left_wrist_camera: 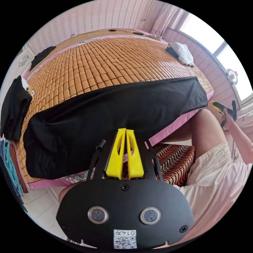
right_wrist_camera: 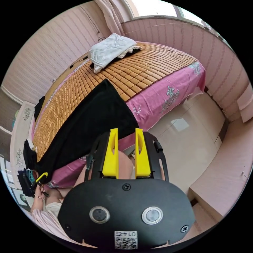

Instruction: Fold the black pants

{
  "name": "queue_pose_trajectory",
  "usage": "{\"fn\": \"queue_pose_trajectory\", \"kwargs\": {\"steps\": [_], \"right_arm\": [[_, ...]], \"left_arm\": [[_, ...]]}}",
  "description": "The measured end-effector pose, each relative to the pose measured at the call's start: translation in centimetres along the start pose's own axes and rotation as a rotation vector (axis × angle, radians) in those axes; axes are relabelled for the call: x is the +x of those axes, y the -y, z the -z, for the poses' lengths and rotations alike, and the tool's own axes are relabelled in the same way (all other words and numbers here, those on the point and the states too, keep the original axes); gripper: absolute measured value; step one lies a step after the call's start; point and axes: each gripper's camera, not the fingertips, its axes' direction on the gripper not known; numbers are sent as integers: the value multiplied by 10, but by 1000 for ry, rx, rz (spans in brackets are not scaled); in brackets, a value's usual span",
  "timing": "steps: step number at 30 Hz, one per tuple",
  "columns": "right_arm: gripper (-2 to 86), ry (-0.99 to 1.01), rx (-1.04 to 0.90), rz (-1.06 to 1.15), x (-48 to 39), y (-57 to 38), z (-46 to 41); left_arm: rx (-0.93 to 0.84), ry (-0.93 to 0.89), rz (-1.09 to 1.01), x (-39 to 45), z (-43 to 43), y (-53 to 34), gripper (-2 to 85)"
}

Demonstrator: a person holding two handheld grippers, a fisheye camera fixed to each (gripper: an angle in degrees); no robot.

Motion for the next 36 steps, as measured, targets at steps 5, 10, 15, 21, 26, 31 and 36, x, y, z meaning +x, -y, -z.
{"fn": "queue_pose_trajectory", "kwargs": {"steps": [5, 10, 15, 21, 26, 31, 36], "right_arm": [[14, 299, -68, -132, 52, 27, -5], [7, 144, -17, -6, 63, 42, 32], [51, 119, -72, -71, 100, 47, 25], [44, 266, -81, -173, 128, 53, 3], [3, 319, -14, -161, 146, 60, 23], [10, 220, -2, -104, 171, 73, 43], [75, 258, -101, -132, 179, 73, 7]], "left_arm": [[5, -33, 13, -16, -3, 1, -10], [9, -12, 0, -20, -4, -2, -10], [18, -39, 26, -30, -5, -5, -10], [1, -6, 2, -31, -6, -4, -10], [-11, -10, 13, -37, -6, -4, -10], [-15, -4, 3, -40, -6, -4, -10], [-20, -11, 14, -44, -5, -4, -10]]}}
